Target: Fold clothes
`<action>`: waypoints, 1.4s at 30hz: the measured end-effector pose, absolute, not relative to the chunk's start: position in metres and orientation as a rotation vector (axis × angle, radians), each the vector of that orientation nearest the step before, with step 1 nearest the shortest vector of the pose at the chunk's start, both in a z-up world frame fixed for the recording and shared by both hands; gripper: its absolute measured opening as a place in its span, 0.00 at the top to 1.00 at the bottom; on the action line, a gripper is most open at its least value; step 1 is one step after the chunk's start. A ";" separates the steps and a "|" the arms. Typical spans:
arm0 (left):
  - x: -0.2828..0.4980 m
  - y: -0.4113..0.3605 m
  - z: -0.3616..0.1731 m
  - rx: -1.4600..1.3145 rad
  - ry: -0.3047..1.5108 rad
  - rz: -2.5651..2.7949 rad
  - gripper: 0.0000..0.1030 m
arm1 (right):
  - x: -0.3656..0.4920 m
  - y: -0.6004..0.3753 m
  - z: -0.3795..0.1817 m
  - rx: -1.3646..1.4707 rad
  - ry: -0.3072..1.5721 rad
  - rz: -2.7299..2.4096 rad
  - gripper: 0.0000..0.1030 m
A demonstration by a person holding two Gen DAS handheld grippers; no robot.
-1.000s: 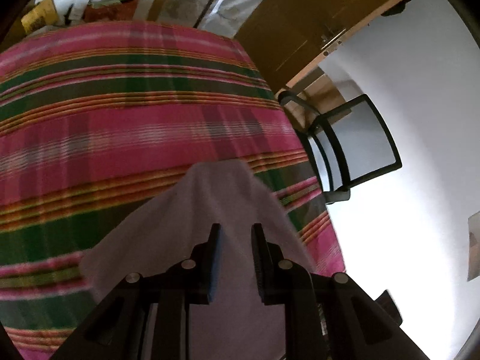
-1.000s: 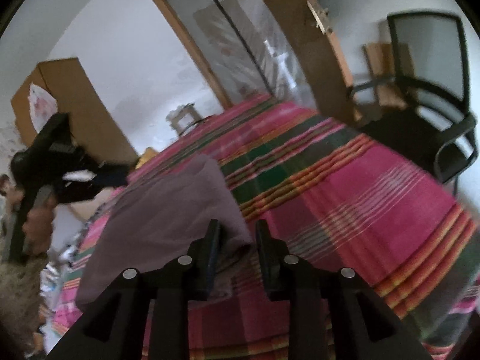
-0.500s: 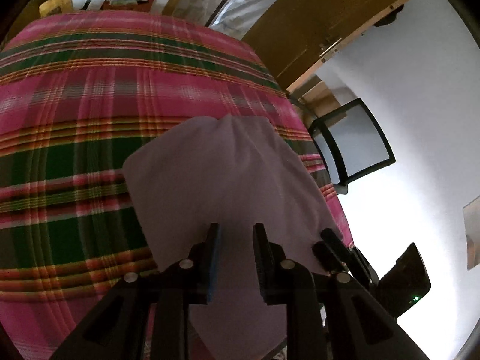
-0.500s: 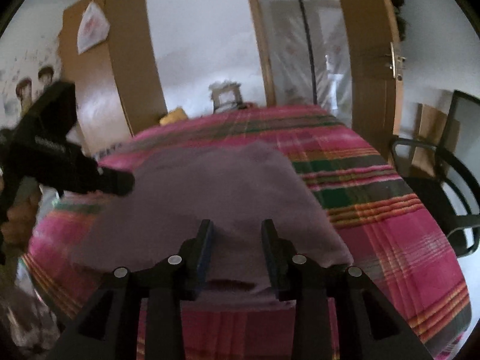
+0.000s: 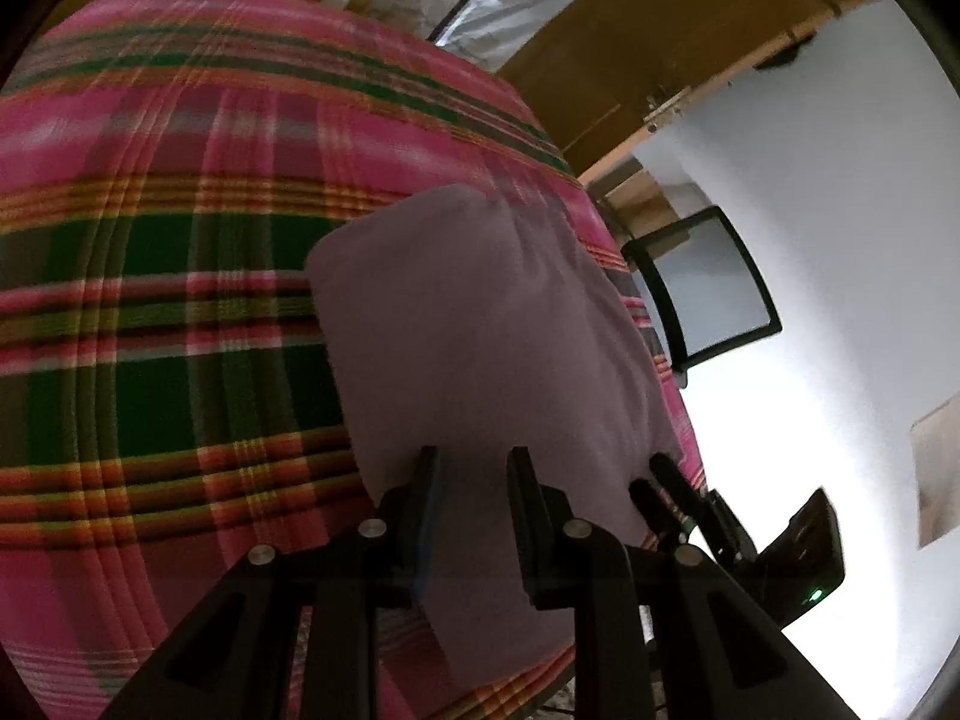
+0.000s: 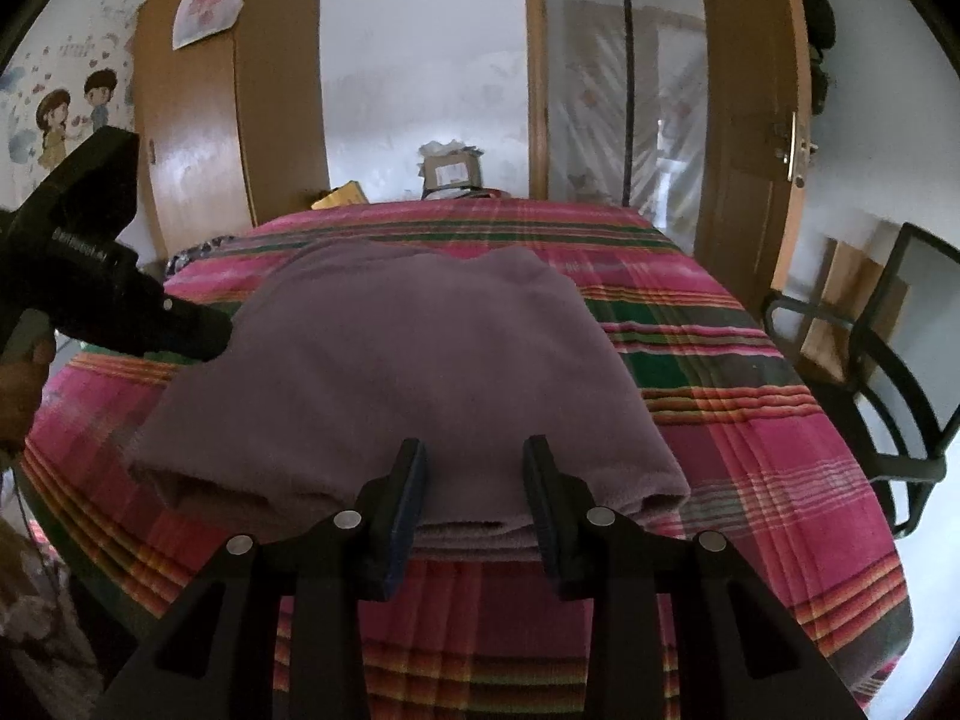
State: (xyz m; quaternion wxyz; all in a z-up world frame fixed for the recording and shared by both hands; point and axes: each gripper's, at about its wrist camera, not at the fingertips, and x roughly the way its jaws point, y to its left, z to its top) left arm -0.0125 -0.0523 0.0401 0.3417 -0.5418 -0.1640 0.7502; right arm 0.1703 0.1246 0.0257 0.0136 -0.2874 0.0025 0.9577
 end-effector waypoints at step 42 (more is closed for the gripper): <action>-0.104 -0.063 0.021 -1.410 -0.510 2.090 0.68 | -0.064 0.241 0.030 -1.469 0.517 3.223 0.59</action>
